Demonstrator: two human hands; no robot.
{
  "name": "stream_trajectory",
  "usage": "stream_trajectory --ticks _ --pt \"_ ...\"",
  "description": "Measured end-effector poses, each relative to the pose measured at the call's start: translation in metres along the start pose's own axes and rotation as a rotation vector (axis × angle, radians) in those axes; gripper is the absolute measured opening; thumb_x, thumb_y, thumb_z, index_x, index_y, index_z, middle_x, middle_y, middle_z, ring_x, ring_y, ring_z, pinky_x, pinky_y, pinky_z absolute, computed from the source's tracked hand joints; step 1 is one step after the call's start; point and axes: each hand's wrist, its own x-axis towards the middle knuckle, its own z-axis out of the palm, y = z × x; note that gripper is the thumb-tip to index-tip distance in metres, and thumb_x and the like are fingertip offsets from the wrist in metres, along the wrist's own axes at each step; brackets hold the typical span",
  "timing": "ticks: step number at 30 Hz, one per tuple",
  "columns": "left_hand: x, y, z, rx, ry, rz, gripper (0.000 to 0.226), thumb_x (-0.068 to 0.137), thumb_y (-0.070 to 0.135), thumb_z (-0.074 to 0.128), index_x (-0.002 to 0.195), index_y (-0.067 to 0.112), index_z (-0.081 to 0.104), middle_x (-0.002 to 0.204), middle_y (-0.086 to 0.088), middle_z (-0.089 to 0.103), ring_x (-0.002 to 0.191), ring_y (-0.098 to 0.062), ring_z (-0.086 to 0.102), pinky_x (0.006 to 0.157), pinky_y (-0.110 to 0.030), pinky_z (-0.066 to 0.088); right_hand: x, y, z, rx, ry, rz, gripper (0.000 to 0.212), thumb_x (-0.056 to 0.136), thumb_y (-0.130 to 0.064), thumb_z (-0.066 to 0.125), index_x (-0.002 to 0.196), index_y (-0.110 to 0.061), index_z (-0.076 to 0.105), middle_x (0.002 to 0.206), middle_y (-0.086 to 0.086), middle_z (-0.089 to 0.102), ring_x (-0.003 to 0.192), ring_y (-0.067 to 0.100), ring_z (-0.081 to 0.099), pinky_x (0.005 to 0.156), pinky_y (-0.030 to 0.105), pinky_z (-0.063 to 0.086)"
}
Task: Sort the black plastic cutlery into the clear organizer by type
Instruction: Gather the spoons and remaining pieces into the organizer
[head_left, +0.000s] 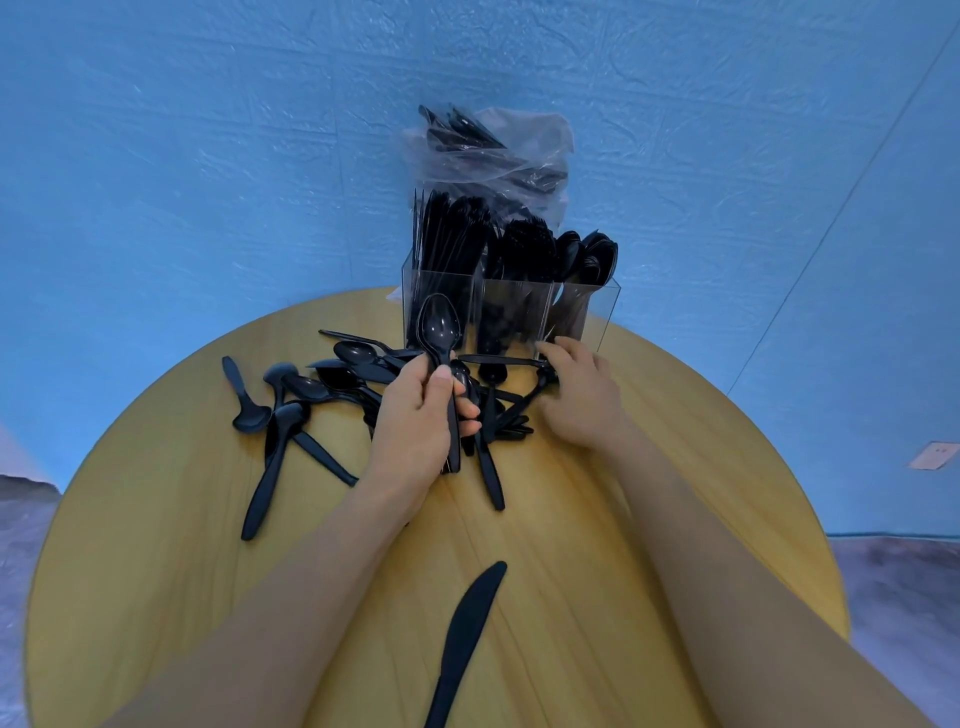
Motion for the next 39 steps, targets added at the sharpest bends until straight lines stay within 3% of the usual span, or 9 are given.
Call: stream_trajectory --ticks 3,6,11,15,17,21,26,32,39 --pt "0.0 -0.002 0.0 0.017 -0.006 0.008 0.022 0.102 0.016 0.035 0.089 0.017 0.054 0.059 0.01 0.055 0.058 -0.004 0.055 0.063 -0.026 0.051 0.007 0.007 0.003 -0.066 -0.111 0.005 0.055 0.094 -0.024 0.045 0.145 -0.034 0.029 0.155 -0.003 0.022 0.143 0.025 0.011 0.116 0.048 0.01" --pt "-0.001 -0.002 0.001 0.011 -0.014 0.015 0.023 0.102 0.015 0.035 0.088 0.019 0.054 0.06 0.009 0.054 0.059 -0.004 0.054 0.062 -0.023 0.052 0.006 0.014 0.003 -0.124 -0.067 -0.056 0.046 0.096 -0.024 0.042 0.139 -0.039 0.038 0.147 -0.004 0.034 0.138 0.027 0.023 0.115 0.051 0.007" --pt "-0.001 -0.002 0.0 0.082 -0.03 0.041 0.022 0.102 0.015 0.035 0.091 0.01 0.054 0.063 0.003 0.052 0.057 0.0 0.053 0.061 -0.019 0.051 -0.004 0.024 -0.003 -0.013 0.045 -0.062 0.037 0.093 -0.012 0.05 0.126 -0.03 0.057 0.129 0.002 0.044 0.123 0.027 0.038 0.11 0.047 0.025" --pt "-0.001 -0.002 0.0 0.121 -0.039 0.05 0.023 0.102 0.016 0.035 0.087 0.013 0.053 0.06 0.008 0.053 0.059 -0.002 0.053 0.065 -0.023 0.053 -0.012 0.029 -0.006 -0.003 0.017 -0.012 0.046 0.091 -0.015 0.053 0.134 -0.031 0.049 0.145 0.005 0.031 0.133 0.03 0.026 0.112 0.045 0.024" --pt "-0.002 -0.003 0.0 0.144 -0.049 0.053 0.024 0.102 0.017 0.035 0.085 0.014 0.052 0.06 0.009 0.055 0.058 -0.002 0.054 0.071 -0.029 0.054 -0.014 0.029 -0.005 -0.033 -0.057 -0.028 0.045 0.094 -0.02 0.049 0.137 -0.034 0.046 0.145 0.003 0.036 0.133 0.03 0.031 0.112 0.048 0.026" --pt "-0.004 -0.002 0.0 0.173 -0.057 0.064 0.025 0.102 0.017 0.035 0.085 0.013 0.052 0.063 0.003 0.054 0.058 -0.003 0.054 0.072 -0.03 0.054 -0.023 0.028 -0.01 0.035 -0.052 -0.059 0.036 0.095 -0.02 0.052 0.131 -0.027 0.055 0.127 0.005 0.049 0.118 0.027 0.044 0.103 0.04 0.036" --pt "-0.005 -0.001 0.001 0.188 -0.058 0.076 0.025 0.102 0.017 0.034 0.083 0.013 0.05 0.066 -0.001 0.054 0.064 -0.01 0.054 0.062 -0.017 0.049 -0.037 0.031 -0.02 0.074 -0.025 -0.042 0.033 0.095 -0.019 0.053 0.128 -0.022 0.059 0.106 0.007 0.048 0.1 0.021 0.046 0.081 0.024 0.031" --pt "-0.004 -0.002 0.0 0.224 -0.035 0.118 0.024 0.102 0.018 0.034 0.083 0.017 0.049 0.068 0.001 0.056 0.067 -0.008 0.058 0.066 -0.015 0.048 -0.051 0.029 -0.04 0.12 0.18 -0.035 0.025 0.095 -0.018 0.055 0.117 -0.017 0.067 0.096 0.004 0.051 0.088 0.021 0.049 0.067 0.021 0.029" --pt "-0.006 0.001 -0.001 0.338 0.017 0.266 0.02 0.101 0.017 0.034 0.089 0.015 0.049 0.082 0.002 0.06 0.08 -0.001 0.061 0.067 -0.009 0.047 -0.06 -0.002 -0.062 -0.299 0.153 -0.131 0.024 0.098 -0.021 0.049 0.114 -0.023 0.066 0.105 0.002 0.054 0.091 0.019 0.026 0.07 0.026 0.028"
